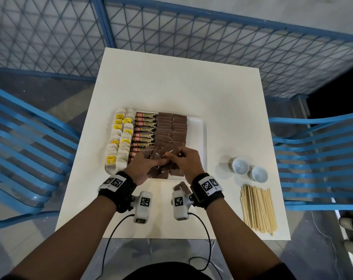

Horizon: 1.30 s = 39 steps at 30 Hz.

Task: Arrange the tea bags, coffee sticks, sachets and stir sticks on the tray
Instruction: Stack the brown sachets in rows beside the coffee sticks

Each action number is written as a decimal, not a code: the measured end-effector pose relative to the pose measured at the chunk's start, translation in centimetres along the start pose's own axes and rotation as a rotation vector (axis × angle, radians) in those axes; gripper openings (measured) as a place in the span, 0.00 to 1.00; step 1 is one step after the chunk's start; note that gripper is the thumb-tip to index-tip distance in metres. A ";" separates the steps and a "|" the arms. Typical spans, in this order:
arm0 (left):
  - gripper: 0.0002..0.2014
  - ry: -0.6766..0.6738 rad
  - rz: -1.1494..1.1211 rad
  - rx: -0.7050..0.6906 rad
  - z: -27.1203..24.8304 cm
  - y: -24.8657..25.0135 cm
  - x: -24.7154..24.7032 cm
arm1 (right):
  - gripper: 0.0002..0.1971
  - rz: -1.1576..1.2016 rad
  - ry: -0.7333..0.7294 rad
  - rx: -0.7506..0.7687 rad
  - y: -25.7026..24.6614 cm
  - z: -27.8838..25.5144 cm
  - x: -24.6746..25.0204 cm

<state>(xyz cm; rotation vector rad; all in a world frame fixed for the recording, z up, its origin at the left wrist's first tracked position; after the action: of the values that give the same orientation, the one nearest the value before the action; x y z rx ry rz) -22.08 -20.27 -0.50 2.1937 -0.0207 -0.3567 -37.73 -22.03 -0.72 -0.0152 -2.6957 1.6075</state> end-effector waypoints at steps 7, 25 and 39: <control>0.23 -0.039 0.104 -0.051 0.0 -0.4 0.7 | 0.05 -0.174 0.026 0.131 -1.2 0.4 0.2; 0.16 0.099 -0.112 0.068 0.3 -0.9 1.2 | 0.07 -0.256 0.005 0.182 -1.3 -0.9 0.8; 0.05 0.216 -0.127 0.101 0.1 -3.5 3.7 | 0.05 -0.124 0.232 -0.005 2.4 -1.3 4.9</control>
<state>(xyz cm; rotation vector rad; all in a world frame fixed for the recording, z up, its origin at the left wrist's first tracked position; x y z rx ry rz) -18.94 -18.71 -4.23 2.3291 0.2249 -0.1905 -42.60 -19.70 -2.24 -0.0314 -2.4741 1.4649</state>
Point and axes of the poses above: each hand's wrist, its own z-axis towards the middle knuckle, its own x-axis out of the back of the hand, y = z × x, the point moved 5 cm from there along z, towards the middle knuckle, and after that the axes turned 10 degrees about z, right-handed, at the moved point
